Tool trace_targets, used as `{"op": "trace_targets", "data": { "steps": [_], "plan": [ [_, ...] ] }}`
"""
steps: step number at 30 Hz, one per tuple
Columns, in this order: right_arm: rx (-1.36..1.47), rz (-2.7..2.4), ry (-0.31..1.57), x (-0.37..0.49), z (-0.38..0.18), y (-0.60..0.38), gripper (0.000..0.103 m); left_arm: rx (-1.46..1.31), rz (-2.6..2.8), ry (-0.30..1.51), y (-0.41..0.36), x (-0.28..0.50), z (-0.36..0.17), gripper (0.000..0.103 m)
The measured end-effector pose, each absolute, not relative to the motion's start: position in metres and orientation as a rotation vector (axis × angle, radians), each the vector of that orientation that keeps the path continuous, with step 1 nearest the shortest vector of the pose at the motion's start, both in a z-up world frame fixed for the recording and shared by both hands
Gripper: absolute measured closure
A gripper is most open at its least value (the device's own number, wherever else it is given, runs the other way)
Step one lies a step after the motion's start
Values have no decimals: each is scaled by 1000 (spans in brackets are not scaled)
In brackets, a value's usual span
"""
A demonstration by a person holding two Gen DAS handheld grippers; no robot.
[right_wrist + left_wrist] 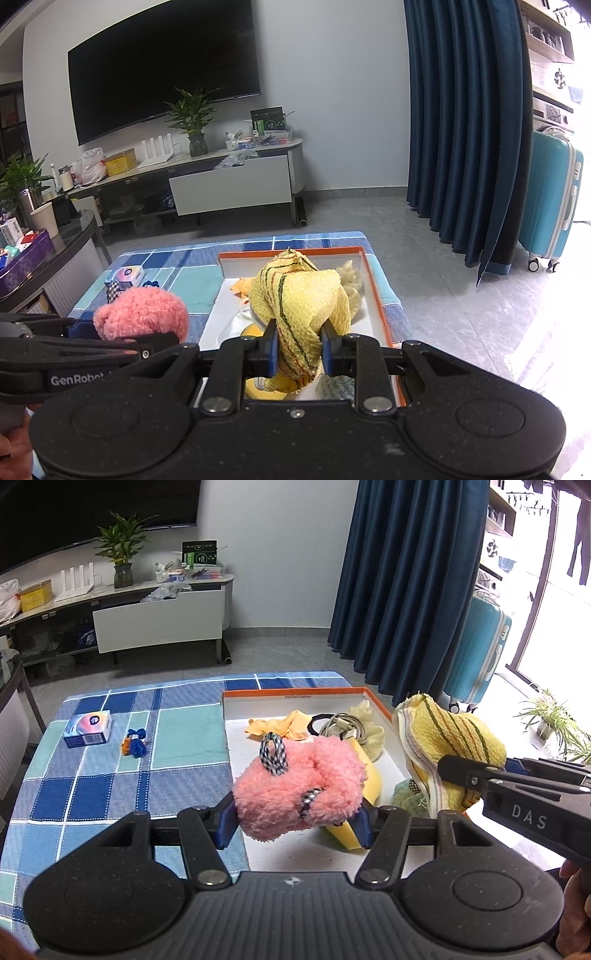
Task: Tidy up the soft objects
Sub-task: 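Lower the pink pouch into the box and open left tool while right tool releases the glove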
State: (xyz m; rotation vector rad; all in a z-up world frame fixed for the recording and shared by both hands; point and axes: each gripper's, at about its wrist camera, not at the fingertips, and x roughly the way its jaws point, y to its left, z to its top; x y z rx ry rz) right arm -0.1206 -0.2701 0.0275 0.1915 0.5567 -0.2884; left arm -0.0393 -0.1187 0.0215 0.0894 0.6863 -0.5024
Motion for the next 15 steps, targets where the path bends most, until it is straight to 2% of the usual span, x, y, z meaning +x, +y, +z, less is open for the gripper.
{"op": "trace_targets", "data": {
  "steps": [15],
  "plan": [
    [200,-312,572,-107,24,-284,75,98,-530,701,-133,-27,17,42]
  ]
}}
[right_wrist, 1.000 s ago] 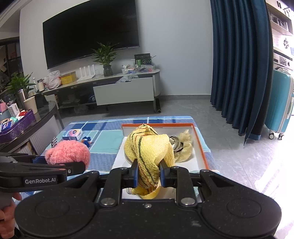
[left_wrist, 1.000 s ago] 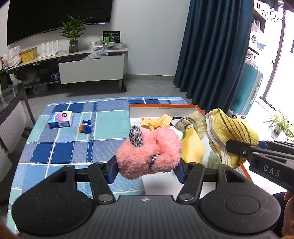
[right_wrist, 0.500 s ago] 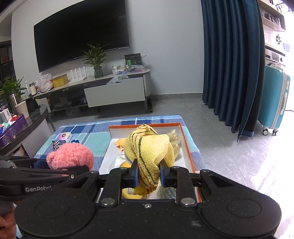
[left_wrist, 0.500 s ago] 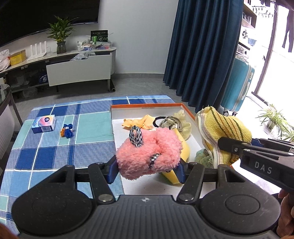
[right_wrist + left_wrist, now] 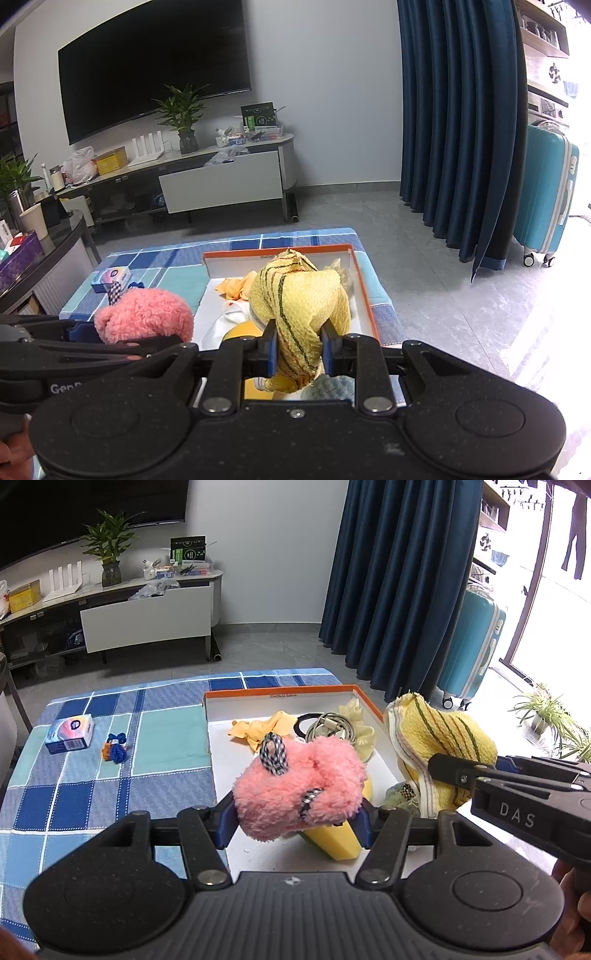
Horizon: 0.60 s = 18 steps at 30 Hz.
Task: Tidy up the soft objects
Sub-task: 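Lower the pink pouch into the box and open left tool while right tool releases the glove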
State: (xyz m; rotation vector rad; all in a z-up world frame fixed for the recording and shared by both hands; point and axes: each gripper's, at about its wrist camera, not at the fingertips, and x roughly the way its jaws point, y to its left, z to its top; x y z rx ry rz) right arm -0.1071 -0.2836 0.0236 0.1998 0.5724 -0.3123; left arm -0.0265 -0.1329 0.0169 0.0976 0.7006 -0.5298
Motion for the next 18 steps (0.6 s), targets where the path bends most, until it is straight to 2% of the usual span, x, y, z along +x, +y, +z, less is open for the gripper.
{"op": "trace_targets", "data": {
  "steps": [18],
  "plan": [
    [199,-336,595,-77,18,-312,74,103,-546,715,-158,2,15,42]
  ]
}}
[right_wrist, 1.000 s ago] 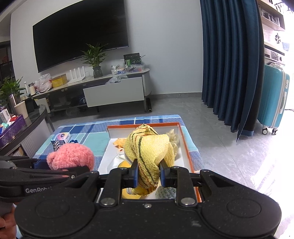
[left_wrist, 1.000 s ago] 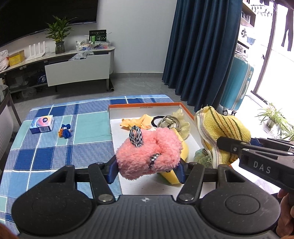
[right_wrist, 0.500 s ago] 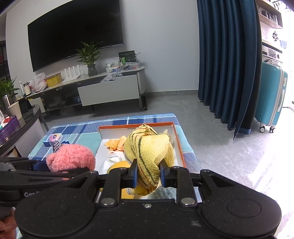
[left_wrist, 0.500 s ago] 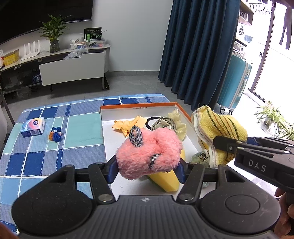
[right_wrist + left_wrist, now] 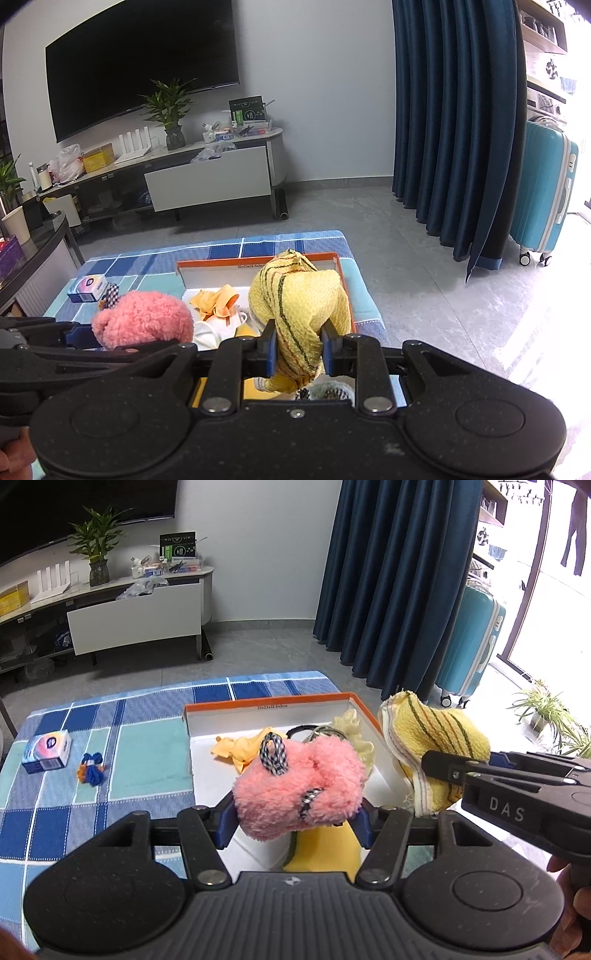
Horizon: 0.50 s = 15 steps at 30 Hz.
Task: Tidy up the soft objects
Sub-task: 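Lower the pink pouch into the box and open left tool while right tool releases the glove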
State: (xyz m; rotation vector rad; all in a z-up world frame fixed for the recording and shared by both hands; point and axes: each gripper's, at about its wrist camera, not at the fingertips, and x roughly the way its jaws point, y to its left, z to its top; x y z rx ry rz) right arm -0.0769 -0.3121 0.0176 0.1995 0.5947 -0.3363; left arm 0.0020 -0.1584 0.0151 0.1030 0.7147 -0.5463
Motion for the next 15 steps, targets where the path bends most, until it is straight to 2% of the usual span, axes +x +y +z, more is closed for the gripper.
{"op": "trace_targets", "data": {
  "steps": [15],
  "plan": [
    [198,-333,618,-40,10,-326,73,108,-532,722,-166,28,15,42]
  ]
}}
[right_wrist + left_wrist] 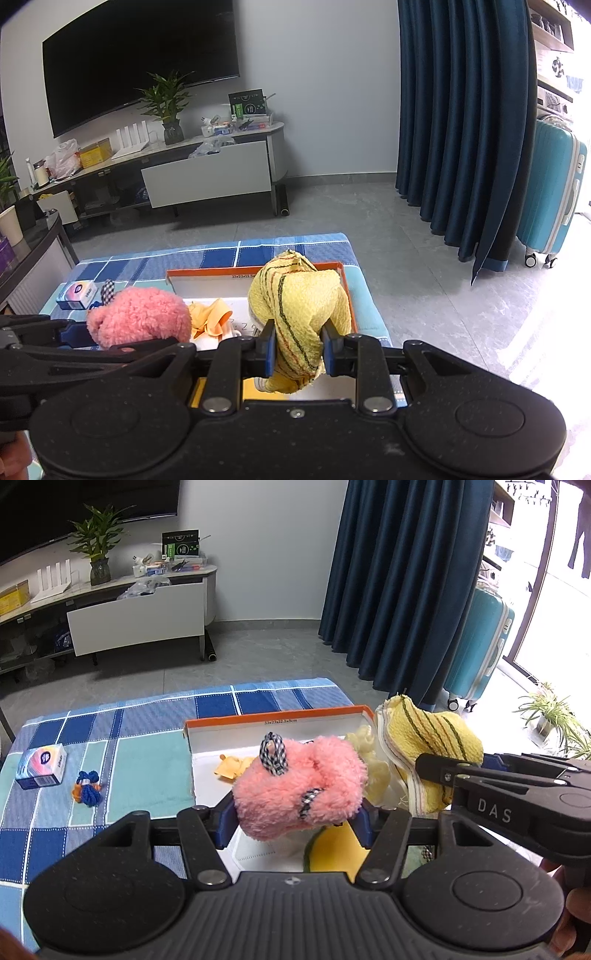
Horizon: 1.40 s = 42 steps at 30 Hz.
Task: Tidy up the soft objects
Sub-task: 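Lower the pink pouch into the box and open left tool while right tool releases the glove, then move left tool to the tissue box while right tool reaches the blue rope toy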
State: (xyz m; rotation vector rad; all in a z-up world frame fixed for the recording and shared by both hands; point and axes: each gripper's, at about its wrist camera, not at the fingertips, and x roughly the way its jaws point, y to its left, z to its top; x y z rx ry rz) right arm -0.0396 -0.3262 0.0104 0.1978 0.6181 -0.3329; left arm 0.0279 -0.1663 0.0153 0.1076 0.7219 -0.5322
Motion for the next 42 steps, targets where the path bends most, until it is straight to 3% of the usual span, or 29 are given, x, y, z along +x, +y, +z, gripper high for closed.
{"op": "trace_targets", "data": {
  "steps": [8,15,22,25,27,31,42],
  "plan": [
    [210,-325,636,-28,6,-333,69,110,-525,730,-170,42,13,42],
    [217,-315,650,-27,2,-336,36,114,-522,740,-172,50,10,42],
    [192,-368,604,-43,12,-340,36,113,-557,754,-181,57,8,41],
    [197,-407,587,-49,13,-346,36,107,-593,748,-190,59,9,36],
    [199,-432,578,-54,15,-348,36,104,-623,748,-195,59,9,17],
    [205,-433,564,-60,19,-350,36,114,-625,717,-194,56,12,5],
    [183,-365,544,-54,31,-323,36,88,-539,683,-163,47,27,3]
  ]
}}
